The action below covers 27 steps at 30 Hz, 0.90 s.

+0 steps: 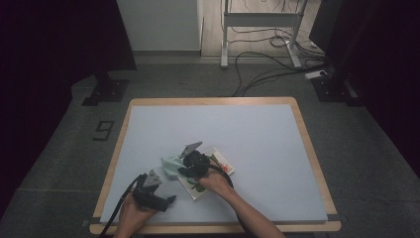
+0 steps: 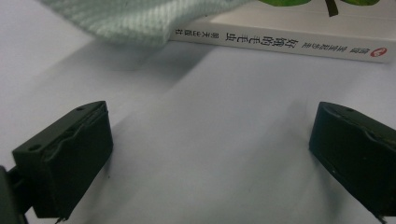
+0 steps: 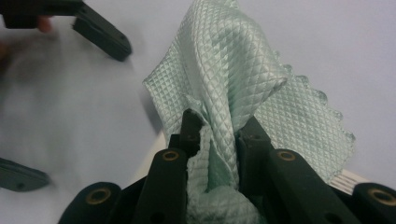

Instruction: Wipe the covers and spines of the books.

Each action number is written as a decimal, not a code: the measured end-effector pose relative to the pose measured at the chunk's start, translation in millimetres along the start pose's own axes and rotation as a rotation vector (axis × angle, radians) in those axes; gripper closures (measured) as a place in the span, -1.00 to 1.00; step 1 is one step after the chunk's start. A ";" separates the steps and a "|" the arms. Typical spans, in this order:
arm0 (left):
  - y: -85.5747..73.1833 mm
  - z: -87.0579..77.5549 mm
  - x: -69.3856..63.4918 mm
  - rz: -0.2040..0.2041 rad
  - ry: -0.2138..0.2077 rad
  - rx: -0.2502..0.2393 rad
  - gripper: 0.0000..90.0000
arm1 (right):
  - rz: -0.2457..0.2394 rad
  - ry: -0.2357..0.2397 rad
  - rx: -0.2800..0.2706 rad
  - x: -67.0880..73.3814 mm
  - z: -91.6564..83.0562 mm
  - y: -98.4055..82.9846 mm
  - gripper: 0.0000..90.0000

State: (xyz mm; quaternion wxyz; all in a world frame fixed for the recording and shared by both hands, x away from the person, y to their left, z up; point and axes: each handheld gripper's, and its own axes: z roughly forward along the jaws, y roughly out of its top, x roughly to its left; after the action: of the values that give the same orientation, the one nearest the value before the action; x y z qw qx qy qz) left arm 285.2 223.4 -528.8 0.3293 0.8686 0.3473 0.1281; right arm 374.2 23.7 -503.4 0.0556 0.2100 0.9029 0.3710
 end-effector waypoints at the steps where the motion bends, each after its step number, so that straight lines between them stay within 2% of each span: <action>1: 0.0 -0.1 0.1 0.001 0.000 0.001 -1.00 | -0.005 0.005 0.000 2.6 1.2 1.3 0.66; 6: 0.0 -0.1 -0.1 -0.001 -0.001 0.002 -1.00 | -0.023 0.013 0.005 9.2 2.2 2.7 0.66; 11: 0.0 0.0 -0.2 -0.002 -0.002 -0.001 -1.00 | -0.032 0.028 -0.002 16.3 -3.4 -4.5 0.66; 21: 0.0 0.1 -0.1 -0.001 -0.002 -0.001 -1.00 | -0.044 0.059 -0.008 35.2 -29.2 -34.3 0.66; 27: 0.0 0.0 -0.1 0.000 -0.002 0.000 -1.00 | -0.042 0.052 -0.017 42.4 -45.6 -53.6 0.66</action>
State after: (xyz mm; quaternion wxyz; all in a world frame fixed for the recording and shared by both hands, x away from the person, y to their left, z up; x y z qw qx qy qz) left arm 285.1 223.3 -528.8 0.3298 0.8687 0.3471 0.1271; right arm 306.0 -22.0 -505.5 0.0417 0.1805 0.9050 0.3829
